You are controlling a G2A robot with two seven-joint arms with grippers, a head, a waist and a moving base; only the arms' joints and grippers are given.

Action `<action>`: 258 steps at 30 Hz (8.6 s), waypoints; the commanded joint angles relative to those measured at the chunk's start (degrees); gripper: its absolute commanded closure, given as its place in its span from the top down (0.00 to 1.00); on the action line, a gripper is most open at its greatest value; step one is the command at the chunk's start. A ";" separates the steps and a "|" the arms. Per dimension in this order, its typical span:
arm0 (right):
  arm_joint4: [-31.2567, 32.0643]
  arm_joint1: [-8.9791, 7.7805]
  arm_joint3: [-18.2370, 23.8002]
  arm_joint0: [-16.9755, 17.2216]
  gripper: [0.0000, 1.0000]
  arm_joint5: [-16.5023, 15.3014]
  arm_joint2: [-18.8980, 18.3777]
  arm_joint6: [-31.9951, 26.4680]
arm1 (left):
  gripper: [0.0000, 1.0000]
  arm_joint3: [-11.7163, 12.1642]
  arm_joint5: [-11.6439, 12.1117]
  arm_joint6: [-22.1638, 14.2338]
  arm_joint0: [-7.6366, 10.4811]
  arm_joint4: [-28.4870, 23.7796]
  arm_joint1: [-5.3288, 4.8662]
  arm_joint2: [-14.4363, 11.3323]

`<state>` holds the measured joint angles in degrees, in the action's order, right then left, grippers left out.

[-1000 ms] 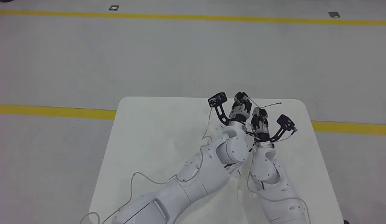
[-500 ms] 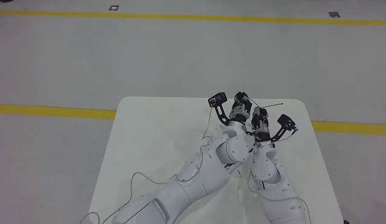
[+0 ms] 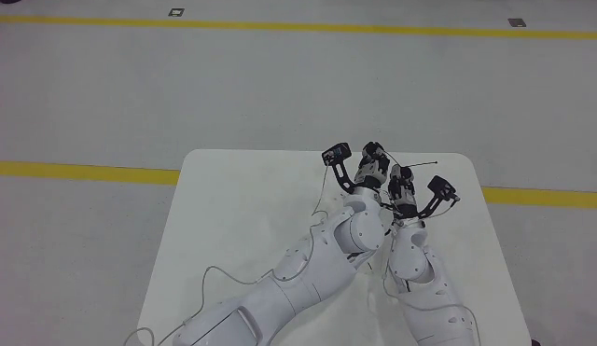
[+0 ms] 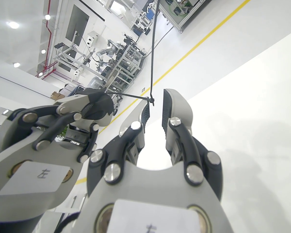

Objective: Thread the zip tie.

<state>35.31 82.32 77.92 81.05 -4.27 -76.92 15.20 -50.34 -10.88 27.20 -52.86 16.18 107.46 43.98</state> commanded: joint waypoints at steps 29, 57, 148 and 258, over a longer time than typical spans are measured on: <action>0.74 0.19 -0.61 -0.31 0.08 -0.36 -0.01 0.16 | 0.00 0.00 0.00 0.00 0.00 0.00 0.00 0.00; 0.62 0.52 -0.90 -0.90 0.00 -0.27 0.84 -0.14 | 0.00 -1.20 -0.40 -0.53 0.24 0.31 -0.39 1.08; 0.12 2.00 -5.34 -3.59 0.00 0.49 2.40 -0.50 | 0.00 -9.99 -1.44 2.87 -3.89 2.02 -1.13 3.20; -28.04 -6.99 -7.95 -2.15 1.00 -15.21 -14.23 -15.47 | 0.00 -35.24 -8.60 -7.61 -31.82 52.04 -9.02 19.41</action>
<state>7.45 75.39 70.07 78.90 -19.48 -91.15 -0.27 -83.86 -19.48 24.95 -83.94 63.22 98.34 62.16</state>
